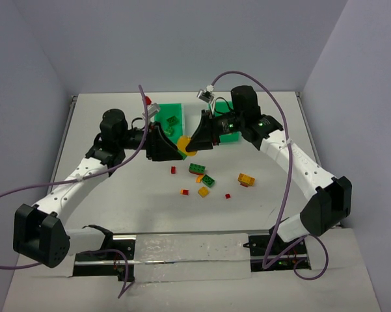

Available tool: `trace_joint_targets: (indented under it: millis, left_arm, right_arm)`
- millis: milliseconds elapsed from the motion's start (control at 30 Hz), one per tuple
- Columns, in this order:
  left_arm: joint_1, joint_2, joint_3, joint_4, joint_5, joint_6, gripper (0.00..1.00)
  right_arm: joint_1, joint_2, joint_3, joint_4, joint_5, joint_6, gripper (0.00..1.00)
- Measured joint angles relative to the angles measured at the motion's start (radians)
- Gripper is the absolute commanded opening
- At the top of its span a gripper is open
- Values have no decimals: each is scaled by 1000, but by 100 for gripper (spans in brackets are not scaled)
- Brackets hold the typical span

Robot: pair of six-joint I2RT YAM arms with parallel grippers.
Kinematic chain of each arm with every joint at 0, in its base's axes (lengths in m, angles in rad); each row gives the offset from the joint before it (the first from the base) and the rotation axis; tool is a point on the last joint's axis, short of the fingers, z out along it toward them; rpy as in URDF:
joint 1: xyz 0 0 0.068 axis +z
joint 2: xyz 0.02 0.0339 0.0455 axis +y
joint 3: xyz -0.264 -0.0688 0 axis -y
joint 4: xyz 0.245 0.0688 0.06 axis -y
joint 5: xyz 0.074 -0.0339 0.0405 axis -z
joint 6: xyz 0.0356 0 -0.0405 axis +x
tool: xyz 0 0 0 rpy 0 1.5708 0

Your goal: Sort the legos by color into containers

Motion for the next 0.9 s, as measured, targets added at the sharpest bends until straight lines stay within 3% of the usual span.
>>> trace_joint_targets:
  millis: [100, 233, 400, 600, 900]
  left_arm:
    - [-3, -11, -15, -28, -22, 48, 0]
    - [7, -38, -58, -166, -22, 151, 0]
    - [39, -25, -45, -328, -85, 288, 0]
    - [51, 178, 215, -503, -422, 438, 0]
    - [55, 472, 528, -529, -890, 511, 0]
  right_arm:
    - [-25, 9, 3, -10, 1, -15, 0]
    - [-148, 40, 38, -10, 39, -28, 0]
    - [-249, 104, 91, -34, 187, -70, 0]
    - [-252, 250, 216, -88, 520, -157, 0]
    - [-230, 463, 311, -115, 936, -250, 0]
